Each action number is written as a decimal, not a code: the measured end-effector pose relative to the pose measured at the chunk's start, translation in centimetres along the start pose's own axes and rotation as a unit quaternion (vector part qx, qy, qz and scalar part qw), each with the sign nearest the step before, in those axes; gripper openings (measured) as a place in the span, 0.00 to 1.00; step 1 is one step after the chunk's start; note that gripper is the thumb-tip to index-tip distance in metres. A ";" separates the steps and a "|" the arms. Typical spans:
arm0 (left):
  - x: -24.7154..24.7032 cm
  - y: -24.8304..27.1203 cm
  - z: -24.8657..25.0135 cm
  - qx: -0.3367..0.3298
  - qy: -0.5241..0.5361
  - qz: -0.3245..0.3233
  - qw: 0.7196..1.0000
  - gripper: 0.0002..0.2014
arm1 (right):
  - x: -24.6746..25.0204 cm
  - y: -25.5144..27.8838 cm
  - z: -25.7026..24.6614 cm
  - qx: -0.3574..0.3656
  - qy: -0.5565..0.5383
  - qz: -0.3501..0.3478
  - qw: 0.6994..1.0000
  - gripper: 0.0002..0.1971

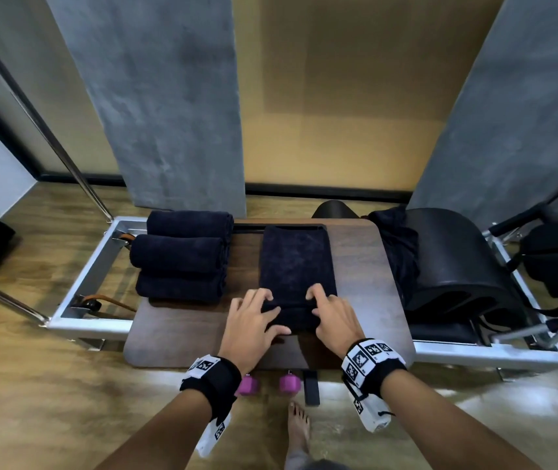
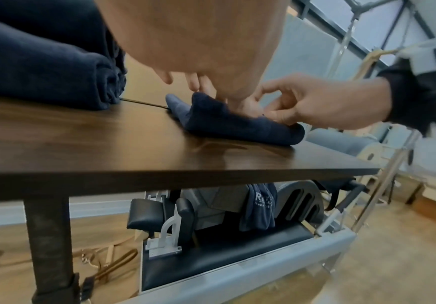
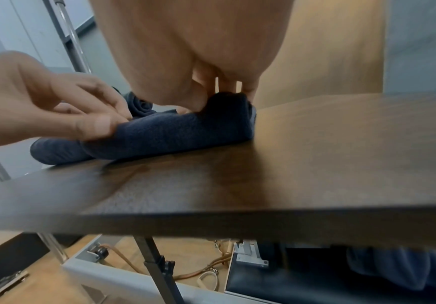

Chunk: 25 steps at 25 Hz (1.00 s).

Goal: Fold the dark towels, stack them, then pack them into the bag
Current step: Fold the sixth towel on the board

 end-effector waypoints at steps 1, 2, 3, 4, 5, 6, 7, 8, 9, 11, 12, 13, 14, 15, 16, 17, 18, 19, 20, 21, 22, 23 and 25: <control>0.1 -0.2 0.0 -0.012 -0.025 -0.022 0.999 0.20 | 0.1 -0.2 0.1 0.003 0.000 -0.007 1.000 0.23; 0.3 -0.4 0.0 -0.015 -0.039 -0.038 0.998 0.19 | 0.2 -0.4 0.2 0.007 0.010 -0.017 1.000 0.22; 0.3 -0.7 0.1 -0.011 -0.043 -0.050 0.998 0.18 | 0.4 -0.4 0.3 0.013 0.019 -0.023 0.999 0.21; 0.4 -1.0 0.1 -0.004 -0.043 -0.057 0.997 0.17 | 0.4 -0.3 0.3 0.020 0.027 -0.025 0.999 0.21; 0.5 -1.5 0.2 0.005 -0.046 -0.067 0.997 0.16 | 0.5 -0.2 0.4 0.030 0.033 -0.021 0.999 0.20; 0.4 -1.9 0.2 0.014 -0.051 -0.077 0.996 0.16 | 0.5 0.1 0.4 0.044 0.041 -0.005 0.998 0.16; 0.3 -2.4 0.1 0.021 -0.061 -0.085 0.994 0.15 | 0.5 0.4 0.5 0.057 0.052 0.005 0.997 0.09; 0.2 -2.8 0.0 0.029 -0.069 -0.093 0.993 0.15 | 0.5 0.6 0.6 0.071 0.068 0.011 0.995 0.08; 0.1 -3.1 -0.2 0.037 -0.074 -0.101 0.991 0.14 | 0.5 0.7 0.9 0.085 0.090 0.012 0.992 0.15; -0.2 -3.4 -0.4 0.047 -0.077 -0.103 0.991 0.13 | 0.5 0.5 1.3 0.098 0.131 0.000 0.986 0.19; -0.3 -3.3 -0.5 0.050 -0.073 -0.097 0.991 0.13 | 0.5 0.3 1.3 0.102 0.149 -0.009 0.984 0.17; -0.3 -3.2 -0.5 0.053 -0.066 -0.089 0.992 0.14 | 0.6 -0.1 1.1 0.099 0.158 -0.022 0.982 0.14; -0.3 -3.0 -0.6 0.053 -0.062 -0.083 0.993 0.15 | 0.5 -0.6 1.2 0.100 0.158 -0.030 0.982 0.13; -0.3 -3.0 -0.7 0.049 -0.063 -0.079 0.994 0.18 | 0.7 -1.0 0.9 0.092 0.152 -0.041 0.983 0.13; -0.3 -3.0 -0.8 0.043 -0.059 -0.076 0.994 0.21 | 0.8 -1.6 0.7 0.086 0.147 -0.047 0.984 0.14; -0.2 -3.0 -0.9 0.035 -0.049 -0.075 0.995 0.24 | 1.0 -2.1 0.6 0.076 0.141 -0.056 0.985 0.16; -0.1 -3.1 -1.0 0.026 -0.039 -0.076 0.996 0.27 | 1.2 -2.7 0.6 0.067 0.136 -0.062 0.986 0.17; 0.0 -3.3 -1.1 0.017 -0.034 -0.078 0.996 0.28 | 1.5 -3.1 0.4 0.058 0.132 -0.069 0.987 0.19; 0.1 -3.6 -1.2 0.012 -0.034 -0.084 0.996 0.28 | 1.7 -3.5 0.4 0.050 0.120 -0.076 0.989 0.22; 0.2 -3.8 -1.3 0.009 -0.041 -0.094 0.995 0.27 | 2.0 -3.8 0.3 0.042 0.103 -0.082 0.990 0.25; 0.1 -4.3 -1.3 0.007 -0.051 -0.103 0.993 0.24 | 2.2 -4.1 0.5 0.037 0.077 -0.084 0.993 0.27; 0.0 -4.8 -1.4 0.008 -0.059 -0.110 0.992 0.21 | 2.3 -4.3 0.7 0.030 0.059 -0.084 0.994 0.28; -0.4 -5.7 -1.4 0.015 -0.064 -0.122 0.990 0.17 | 2.4 -4.6 1.5 0.032 0.053 -0.074 0.995 0.25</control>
Point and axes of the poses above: each hand's wrist, its own y-axis away from the middle knuckle, its own x-axis out of the back of the hand, z = x × y, the point moved 1 cm from there along -y, towards the middle knuckle, and after that the axes turned 11 degrees about -y, right-handed, at the moved point
